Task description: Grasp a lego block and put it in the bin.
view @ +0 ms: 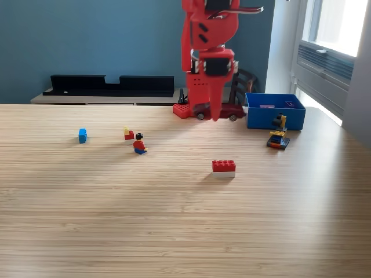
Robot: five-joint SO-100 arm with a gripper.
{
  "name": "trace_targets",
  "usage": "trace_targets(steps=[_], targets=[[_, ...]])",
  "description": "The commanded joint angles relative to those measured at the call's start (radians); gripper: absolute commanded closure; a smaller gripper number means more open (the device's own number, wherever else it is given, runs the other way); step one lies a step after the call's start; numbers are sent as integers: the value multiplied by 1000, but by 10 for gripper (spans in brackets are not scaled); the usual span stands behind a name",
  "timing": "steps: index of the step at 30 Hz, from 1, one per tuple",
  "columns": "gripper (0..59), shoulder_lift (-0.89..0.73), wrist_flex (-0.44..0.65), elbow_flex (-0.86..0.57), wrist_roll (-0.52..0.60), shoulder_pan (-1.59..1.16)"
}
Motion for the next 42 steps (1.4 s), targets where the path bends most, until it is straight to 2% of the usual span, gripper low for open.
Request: trace_targets(steps=[1,13,24,32,37,40,42], targets=[[586,227,60,-63,20,-304],[586,178,60,17,37,-801],[586,41,60,64,-14,-1003],[585,5,60,72,-55,-1058],[468,5,60,110,-98,-1080],[429,5,60,120,-110,-1086],[424,5,60,120,-115,-1086]])
